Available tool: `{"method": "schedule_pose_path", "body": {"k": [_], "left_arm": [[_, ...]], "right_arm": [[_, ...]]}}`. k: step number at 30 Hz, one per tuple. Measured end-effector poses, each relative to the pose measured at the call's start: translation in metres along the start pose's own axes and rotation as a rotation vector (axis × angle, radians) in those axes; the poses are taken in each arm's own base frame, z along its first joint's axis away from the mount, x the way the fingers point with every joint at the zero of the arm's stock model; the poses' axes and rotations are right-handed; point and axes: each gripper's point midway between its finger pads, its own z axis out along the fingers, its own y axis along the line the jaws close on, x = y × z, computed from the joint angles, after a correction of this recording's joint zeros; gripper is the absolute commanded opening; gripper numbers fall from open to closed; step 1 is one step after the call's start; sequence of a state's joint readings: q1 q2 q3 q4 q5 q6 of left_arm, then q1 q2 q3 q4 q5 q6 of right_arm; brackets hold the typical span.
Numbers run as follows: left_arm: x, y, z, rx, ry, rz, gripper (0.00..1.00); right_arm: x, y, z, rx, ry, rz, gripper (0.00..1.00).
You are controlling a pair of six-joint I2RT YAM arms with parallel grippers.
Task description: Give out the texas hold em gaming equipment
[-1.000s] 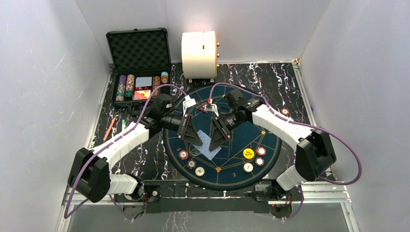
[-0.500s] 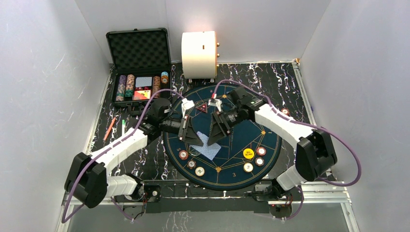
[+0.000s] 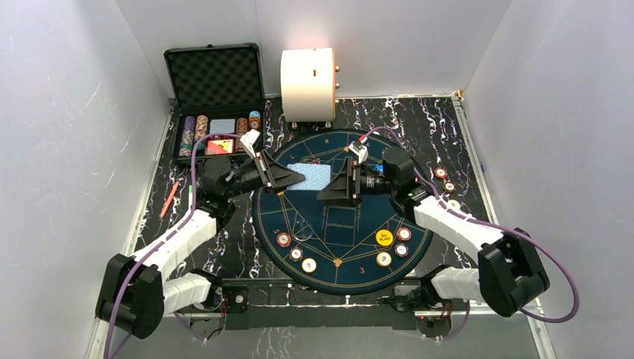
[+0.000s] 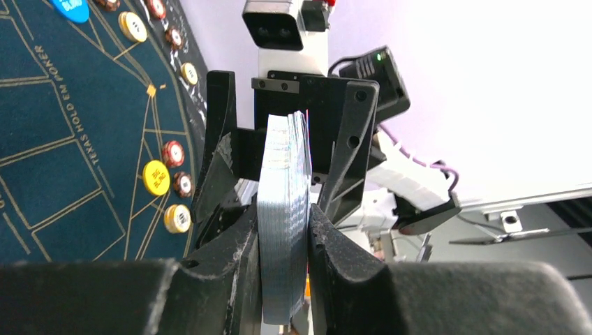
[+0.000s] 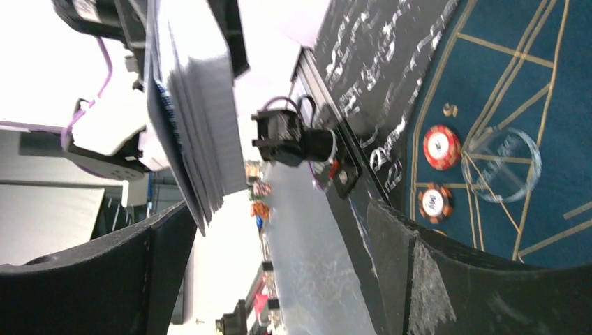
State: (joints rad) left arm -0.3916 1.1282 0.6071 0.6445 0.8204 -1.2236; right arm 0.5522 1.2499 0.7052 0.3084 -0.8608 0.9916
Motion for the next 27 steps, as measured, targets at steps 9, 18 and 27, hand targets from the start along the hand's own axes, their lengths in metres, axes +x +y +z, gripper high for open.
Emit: {"method": "schedule_pose_path", "body": {"k": [9, 18, 27], "left_arm": [[-0.015, -0.007, 0.002, 0.029, -0.089, -0.069, 0.0], [-0.009, 0.003, -0.001, 0.01, -0.095, -0.102, 0.0], [-0.007, 0.009, -0.006, -0.064, -0.09, -0.038, 0.98]], "right_arm": [[-0.039, 0.029, 0.011, -0.098, -0.16, 0.067, 0.77], [-0.042, 0.033, 0.032, -0.147, -0.145, 0.159, 0.07], [-0.043, 0.039, 0.029, -0.162, -0.151, 0.149, 0.0]]}}
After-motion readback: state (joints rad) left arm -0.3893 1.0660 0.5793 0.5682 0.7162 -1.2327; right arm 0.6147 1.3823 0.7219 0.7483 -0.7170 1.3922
